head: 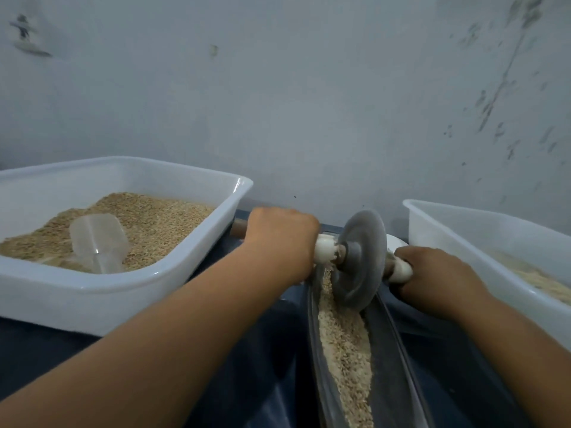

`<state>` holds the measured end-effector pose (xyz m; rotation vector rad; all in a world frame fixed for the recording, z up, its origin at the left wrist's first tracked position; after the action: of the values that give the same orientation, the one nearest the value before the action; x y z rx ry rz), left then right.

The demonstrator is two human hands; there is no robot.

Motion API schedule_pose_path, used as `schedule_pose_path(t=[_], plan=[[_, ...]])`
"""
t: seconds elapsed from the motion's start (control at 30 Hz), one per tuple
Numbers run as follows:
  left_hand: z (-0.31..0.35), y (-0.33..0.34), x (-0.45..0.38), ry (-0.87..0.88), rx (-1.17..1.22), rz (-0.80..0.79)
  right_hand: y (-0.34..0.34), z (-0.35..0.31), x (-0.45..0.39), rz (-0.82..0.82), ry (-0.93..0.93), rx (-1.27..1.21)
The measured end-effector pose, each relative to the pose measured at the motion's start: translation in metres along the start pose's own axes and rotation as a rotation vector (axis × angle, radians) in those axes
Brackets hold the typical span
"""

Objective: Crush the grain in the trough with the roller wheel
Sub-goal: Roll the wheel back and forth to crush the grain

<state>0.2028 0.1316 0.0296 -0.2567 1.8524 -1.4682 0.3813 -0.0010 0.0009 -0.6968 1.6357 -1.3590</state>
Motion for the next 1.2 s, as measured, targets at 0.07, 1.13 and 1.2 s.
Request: schedule_pose_path(t=[0.07, 1.13, 1.2], plan=[[-0.003, 0.003, -0.001, -0.002, 0.008, -0.098, -0.001, 0.006, 0.003, -0.162, -0.008, -0.045], [-0.007, 0.006, -0.001, 0.014, 0.062, -0.340, -0.013, -0.004, 0.007, -0.174, -0.050, 0.016], [-0.008, 0.006, 0.002, 0.068, 0.066, -0.550, -0.018, -0.005, 0.021, -0.454, -0.035, -0.148]])
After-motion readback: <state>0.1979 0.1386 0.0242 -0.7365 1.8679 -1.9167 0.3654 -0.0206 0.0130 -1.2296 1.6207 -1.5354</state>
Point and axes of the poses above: each hand's wrist, its own x-axis away from the middle knuckle, its own y-axis out of the palm, z = x × y, the point moved 3 cm from there along -x, towards the middle knuckle, and after that the axes turned 6 degrees about -y, right-handed, at the moved point
